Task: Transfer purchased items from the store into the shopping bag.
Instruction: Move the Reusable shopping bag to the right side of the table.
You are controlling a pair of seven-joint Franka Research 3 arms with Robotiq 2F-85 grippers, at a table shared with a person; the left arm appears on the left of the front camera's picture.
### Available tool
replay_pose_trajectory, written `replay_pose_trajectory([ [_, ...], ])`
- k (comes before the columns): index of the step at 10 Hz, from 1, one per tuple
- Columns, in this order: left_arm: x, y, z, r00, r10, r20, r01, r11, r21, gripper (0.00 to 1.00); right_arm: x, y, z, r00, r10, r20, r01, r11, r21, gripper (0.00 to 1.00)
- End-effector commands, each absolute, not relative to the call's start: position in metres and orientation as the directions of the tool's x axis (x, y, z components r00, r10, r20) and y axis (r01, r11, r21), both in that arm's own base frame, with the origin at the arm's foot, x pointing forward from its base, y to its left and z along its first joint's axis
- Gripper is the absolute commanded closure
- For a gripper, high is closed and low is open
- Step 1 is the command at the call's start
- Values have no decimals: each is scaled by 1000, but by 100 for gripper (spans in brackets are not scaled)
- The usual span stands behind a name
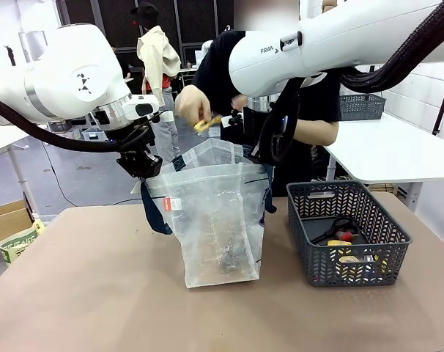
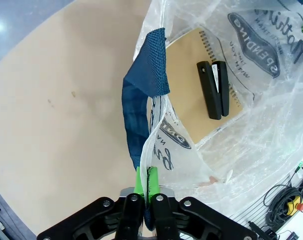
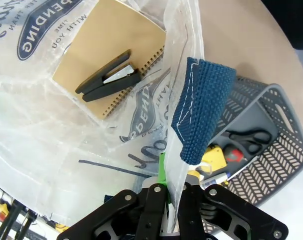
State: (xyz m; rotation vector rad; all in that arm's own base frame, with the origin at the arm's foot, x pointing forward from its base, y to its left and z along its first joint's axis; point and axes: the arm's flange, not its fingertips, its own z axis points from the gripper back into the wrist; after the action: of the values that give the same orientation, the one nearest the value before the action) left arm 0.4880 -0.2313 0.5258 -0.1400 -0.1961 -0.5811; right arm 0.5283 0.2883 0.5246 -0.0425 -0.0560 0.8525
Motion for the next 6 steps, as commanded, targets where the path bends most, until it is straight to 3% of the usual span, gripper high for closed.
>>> replay_pose_trajectory([
  [1, 487, -228, 525, 825, -523, 215, 547, 834, -74, 100, 529, 286, 525, 659, 751, 32, -749, 660, -62, 100],
  [6, 487, -228, 525, 825, -523, 215, 547, 834, -74, 100, 529, 286, 525, 659, 751, 32, -749, 660, -62, 100],
])
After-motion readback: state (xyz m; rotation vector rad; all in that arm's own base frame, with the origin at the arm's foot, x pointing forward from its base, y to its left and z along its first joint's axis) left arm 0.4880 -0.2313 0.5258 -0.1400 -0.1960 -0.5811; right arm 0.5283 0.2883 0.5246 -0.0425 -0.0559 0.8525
